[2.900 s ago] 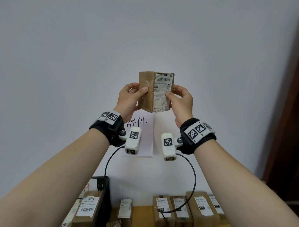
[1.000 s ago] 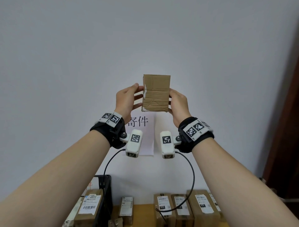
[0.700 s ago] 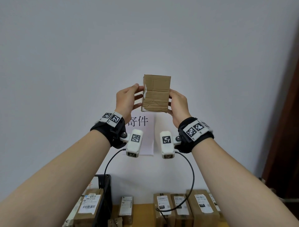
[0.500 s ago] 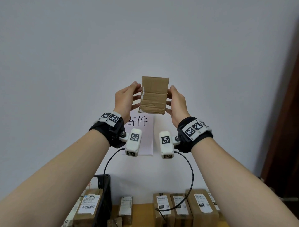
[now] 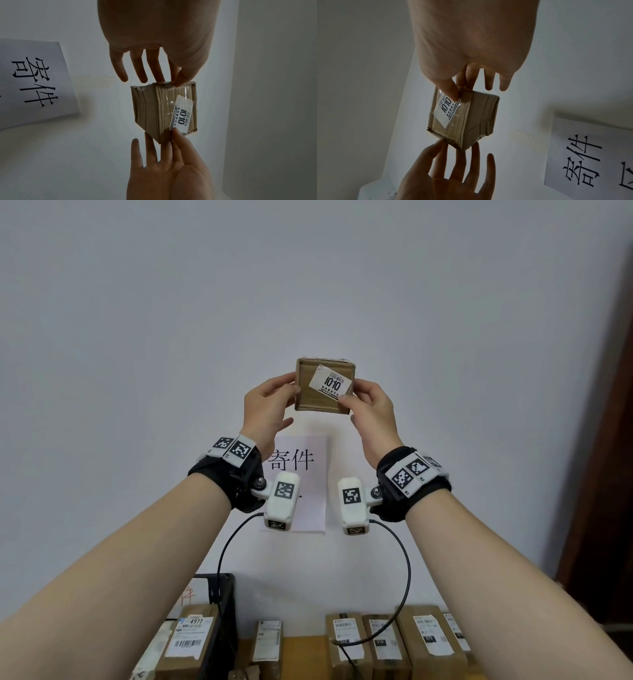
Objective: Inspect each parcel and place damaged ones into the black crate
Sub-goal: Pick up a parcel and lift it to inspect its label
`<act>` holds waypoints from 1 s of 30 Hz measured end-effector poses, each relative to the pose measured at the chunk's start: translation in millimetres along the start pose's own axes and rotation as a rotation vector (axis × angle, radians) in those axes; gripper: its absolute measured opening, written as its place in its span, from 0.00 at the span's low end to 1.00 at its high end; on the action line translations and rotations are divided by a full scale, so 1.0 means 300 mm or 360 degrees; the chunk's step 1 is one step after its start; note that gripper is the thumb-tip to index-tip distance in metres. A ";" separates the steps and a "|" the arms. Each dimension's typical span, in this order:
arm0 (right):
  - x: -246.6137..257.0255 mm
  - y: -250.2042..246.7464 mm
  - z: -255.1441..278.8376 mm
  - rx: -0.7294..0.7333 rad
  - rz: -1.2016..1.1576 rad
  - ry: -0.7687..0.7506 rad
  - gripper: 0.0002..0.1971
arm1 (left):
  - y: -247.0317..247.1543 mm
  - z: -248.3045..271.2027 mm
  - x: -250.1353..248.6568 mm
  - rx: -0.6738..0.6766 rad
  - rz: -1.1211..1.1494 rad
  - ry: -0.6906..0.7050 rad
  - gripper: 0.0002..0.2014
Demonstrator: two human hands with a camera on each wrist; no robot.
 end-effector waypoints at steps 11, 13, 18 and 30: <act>0.016 0.017 0.007 0.0027 -0.0010 -0.0015 0.17 | -0.006 -0.007 0.001 -0.0028 0.0026 -0.0004 0.10; 0.021 0.014 0.009 0.0017 -0.0007 -0.0022 0.17 | -0.003 -0.006 0.001 -0.0029 0.0020 -0.0005 0.10; 0.013 0.008 0.012 0.0010 -0.0084 0.0048 0.14 | -0.003 -0.009 0.023 -0.0027 -0.0006 -0.0114 0.08; 0.040 -0.006 0.018 -0.0018 0.0103 -0.0145 0.36 | 0.008 0.002 0.018 0.0048 -0.0172 0.0005 0.20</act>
Point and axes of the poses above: each hand's wrist, its own z-axis away from the middle knuckle, its own y-axis out of the palm, x = y × z, the point moved 10 cm from there along -z, towards the middle knuckle, and after that the axes turned 12 degrees about z, right-handed, at the moved point
